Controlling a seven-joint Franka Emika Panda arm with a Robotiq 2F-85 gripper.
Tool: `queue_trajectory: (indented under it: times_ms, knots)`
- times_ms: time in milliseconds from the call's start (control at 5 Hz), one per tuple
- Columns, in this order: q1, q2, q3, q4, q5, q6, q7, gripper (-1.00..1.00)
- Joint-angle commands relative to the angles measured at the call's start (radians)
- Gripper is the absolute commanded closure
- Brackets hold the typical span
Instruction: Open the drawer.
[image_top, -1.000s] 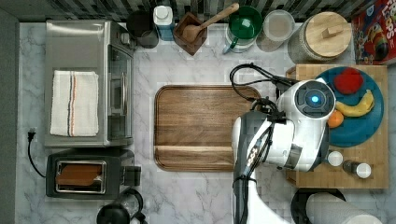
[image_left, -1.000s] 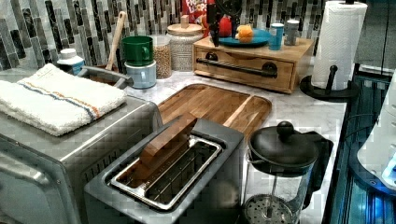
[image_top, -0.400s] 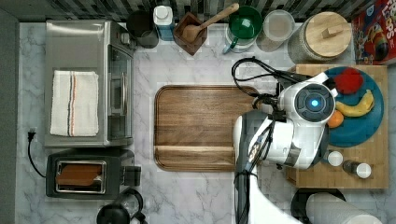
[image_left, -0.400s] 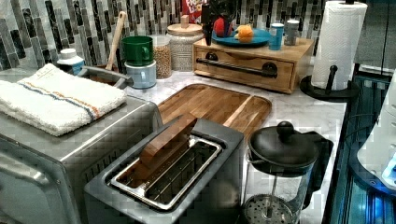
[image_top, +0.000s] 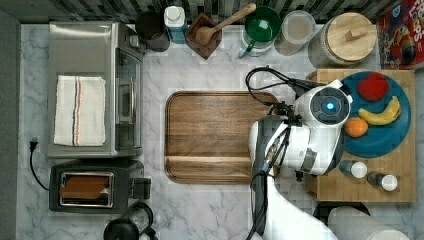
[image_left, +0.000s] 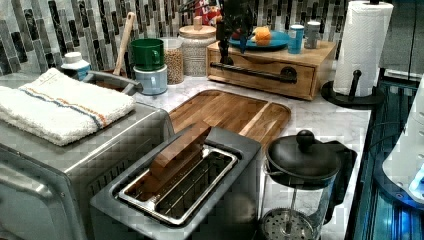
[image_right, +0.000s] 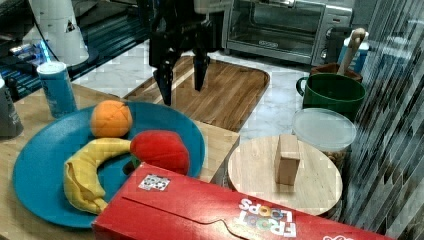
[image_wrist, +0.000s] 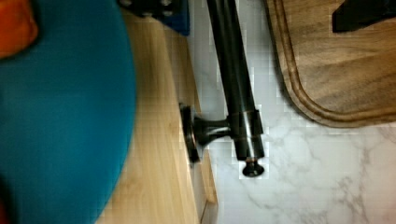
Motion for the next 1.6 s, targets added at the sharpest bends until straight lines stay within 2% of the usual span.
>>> queue_trajectory:
  times_ms: [200, 400, 800, 1000, 1200, 1600]
  knots:
    - [0.064, 0.050, -0.070, -0.077, 0.022, 0.120, 0.054, -1.00]
    - [0.024, 0.086, -0.023, -0.066, 0.025, 0.132, 0.041, -1.00]
    - [0.011, 0.104, 0.003, -0.081, 0.040, 0.171, 0.000, -1.00]
    - [0.003, 0.094, 0.050, -0.081, 0.093, 0.115, -0.051, -1.00]
    - [0.002, 0.077, 0.119, -0.084, 0.142, 0.071, -0.078, -1.00]
    - [0.040, 0.124, 0.190, -0.088, 0.216, 0.150, -0.061, -1.00]
